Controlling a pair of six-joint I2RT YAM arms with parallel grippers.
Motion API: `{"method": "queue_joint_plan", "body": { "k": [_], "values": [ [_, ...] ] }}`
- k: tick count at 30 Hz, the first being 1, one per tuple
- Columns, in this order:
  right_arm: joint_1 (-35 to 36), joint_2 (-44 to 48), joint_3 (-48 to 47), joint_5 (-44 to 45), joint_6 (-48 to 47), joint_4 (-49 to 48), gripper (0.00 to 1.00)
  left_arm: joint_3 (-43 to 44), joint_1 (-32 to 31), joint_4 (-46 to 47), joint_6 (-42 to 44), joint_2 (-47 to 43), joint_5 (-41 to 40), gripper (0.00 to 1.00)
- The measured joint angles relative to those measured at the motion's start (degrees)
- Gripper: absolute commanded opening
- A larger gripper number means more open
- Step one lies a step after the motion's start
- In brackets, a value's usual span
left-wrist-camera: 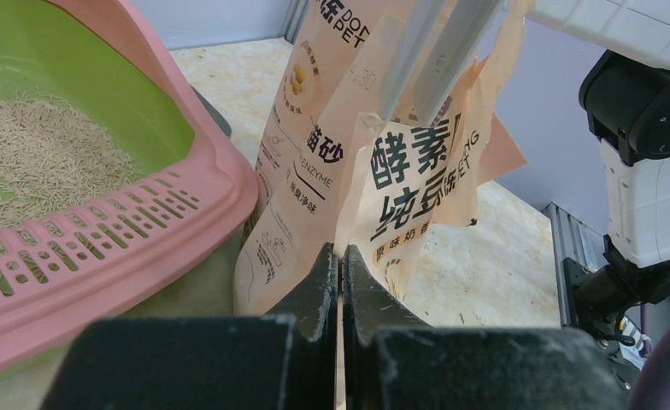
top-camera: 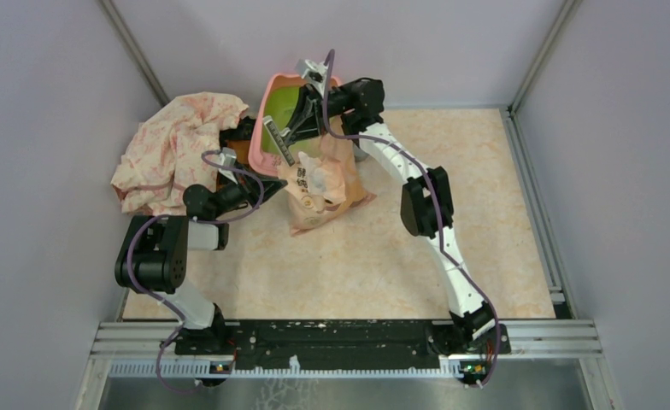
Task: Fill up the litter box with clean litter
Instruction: Clamp the cat litter bag at the center of the board.
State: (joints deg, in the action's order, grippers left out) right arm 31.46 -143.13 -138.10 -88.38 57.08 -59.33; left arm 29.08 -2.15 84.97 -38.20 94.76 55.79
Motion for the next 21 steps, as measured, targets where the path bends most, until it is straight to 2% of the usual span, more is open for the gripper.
{"method": "queue_joint_plan", "body": {
  "k": [7, 11, 18, 21],
  "values": [
    [0.0, -0.6, 0.0, 0.4, -0.5, -0.1, 0.0, 0.0, 0.0, 0.0, -0.2, 0.0, 0.0, 0.0],
    [0.0, -1.0, 0.0, 1.6, -3.4, 3.1, 0.0, 0.0, 0.0, -0.1, -0.4, 0.0, 0.0, 0.0],
    [-0.3, -0.9, 0.1, 3.6, -15.6, 15.7, 0.0, 0.0, 0.0, -1.3, -0.4, -0.9, 0.0, 0.0],
    [-0.5, -0.4, 0.9, 4.9, -23.9, 25.0, 0.0, 0.0, 0.0, -1.9, -0.1, -1.2, 0.0, 0.0]
  ]
}}
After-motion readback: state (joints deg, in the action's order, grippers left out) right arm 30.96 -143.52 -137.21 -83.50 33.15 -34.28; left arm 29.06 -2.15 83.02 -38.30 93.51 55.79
